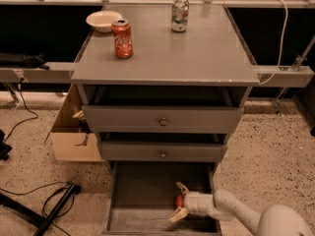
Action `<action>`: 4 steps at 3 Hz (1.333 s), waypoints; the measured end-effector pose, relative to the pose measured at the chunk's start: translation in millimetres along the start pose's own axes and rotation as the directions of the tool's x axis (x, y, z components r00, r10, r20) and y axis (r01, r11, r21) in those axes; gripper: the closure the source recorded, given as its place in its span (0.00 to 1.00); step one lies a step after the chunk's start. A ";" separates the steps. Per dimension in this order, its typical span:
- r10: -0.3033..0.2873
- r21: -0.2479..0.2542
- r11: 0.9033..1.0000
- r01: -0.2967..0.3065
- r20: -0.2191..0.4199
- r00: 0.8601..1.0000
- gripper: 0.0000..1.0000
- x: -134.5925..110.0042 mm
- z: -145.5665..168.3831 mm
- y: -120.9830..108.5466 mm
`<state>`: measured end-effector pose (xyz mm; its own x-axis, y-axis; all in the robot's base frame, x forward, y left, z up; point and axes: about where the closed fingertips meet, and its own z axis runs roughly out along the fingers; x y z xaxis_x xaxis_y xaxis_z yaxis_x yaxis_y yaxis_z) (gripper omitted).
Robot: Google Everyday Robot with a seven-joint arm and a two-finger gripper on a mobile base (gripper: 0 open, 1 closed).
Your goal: Place apple into bottom drawer
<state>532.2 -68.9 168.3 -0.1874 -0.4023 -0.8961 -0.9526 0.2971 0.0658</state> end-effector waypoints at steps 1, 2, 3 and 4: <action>-0.098 0.017 0.995 0.097 0.045 0.994 0.00 -41.8 -42.6 2.5; -0.171 0.051 0.984 0.169 0.025 0.985 0.00 -90.5 -107.1 16.8; -0.230 0.086 0.969 0.233 -0.039 0.972 0.00 -134.4 -165.7 38.7; -0.244 0.019 0.968 0.251 -0.166 0.955 0.00 -166.1 -211.5 100.1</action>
Offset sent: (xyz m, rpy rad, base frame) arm -0.1082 -0.0494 0.2529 -0.1121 -0.2254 0.1294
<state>417.2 -155.4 416.6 0.0137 -0.6009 -0.7992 -0.9645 0.2028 -0.1691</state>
